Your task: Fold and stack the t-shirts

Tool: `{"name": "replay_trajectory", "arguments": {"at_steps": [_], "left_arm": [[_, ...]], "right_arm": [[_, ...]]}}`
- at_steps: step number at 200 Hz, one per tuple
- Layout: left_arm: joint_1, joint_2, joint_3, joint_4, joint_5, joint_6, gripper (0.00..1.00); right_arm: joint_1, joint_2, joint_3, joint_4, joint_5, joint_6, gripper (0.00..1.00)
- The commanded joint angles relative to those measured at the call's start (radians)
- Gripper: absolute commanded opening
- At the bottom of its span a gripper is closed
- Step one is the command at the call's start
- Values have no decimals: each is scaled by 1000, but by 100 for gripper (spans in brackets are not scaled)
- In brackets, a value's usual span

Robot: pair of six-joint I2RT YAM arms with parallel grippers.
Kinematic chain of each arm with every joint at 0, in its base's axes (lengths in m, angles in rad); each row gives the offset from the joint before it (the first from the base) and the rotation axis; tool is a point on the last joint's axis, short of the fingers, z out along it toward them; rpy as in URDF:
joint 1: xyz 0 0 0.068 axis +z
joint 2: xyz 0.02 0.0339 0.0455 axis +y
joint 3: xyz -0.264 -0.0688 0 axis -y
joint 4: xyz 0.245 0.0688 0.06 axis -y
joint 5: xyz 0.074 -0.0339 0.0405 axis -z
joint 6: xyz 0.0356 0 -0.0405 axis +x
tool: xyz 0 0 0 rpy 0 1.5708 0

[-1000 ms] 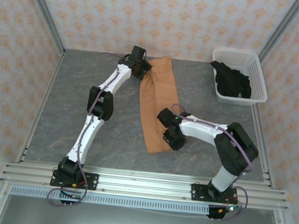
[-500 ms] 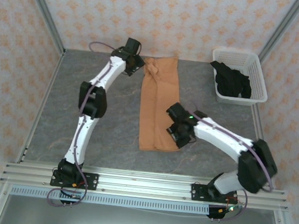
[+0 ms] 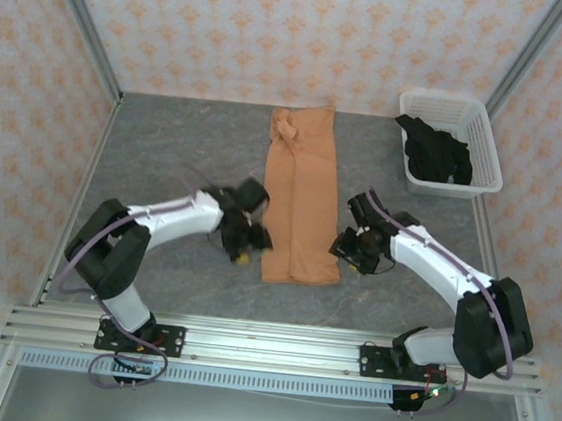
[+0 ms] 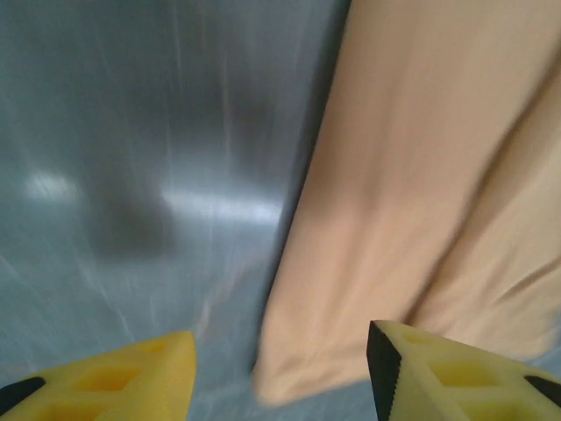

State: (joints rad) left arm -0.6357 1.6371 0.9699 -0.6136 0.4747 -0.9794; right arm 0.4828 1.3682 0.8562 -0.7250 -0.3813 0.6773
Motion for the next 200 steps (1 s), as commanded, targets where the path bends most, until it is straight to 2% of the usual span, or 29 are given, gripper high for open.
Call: {"name": "replay_trajectory", "arguments": {"at_steps": [1,25,69,109,151,177,200], "left_arm": [[-61,-80,-96,141,41,-181,57],[-92,-85,-153,233,27,-261,57],[-104,-36,-112,253,-5,-262,56],[-112,5,-99,196,2,-223,31],[-119,20,-95,152,0,-192,13],[-119,11,-96,112,-16,-170,6],[-119,13,-103,121,-10,-171,5]], "right_arm": [[-10,29,-8,15,-55,-123,51],[-12,45,-34,25,-73,-130,52],[-12,55,-88,58,-106,-117,51],[-12,81,-111,82,-109,-104,47],[-12,112,-113,120,-119,-89,42],[-11,128,-116,141,-125,-73,37],[-10,150,-125,176,-146,-53,31]]}}
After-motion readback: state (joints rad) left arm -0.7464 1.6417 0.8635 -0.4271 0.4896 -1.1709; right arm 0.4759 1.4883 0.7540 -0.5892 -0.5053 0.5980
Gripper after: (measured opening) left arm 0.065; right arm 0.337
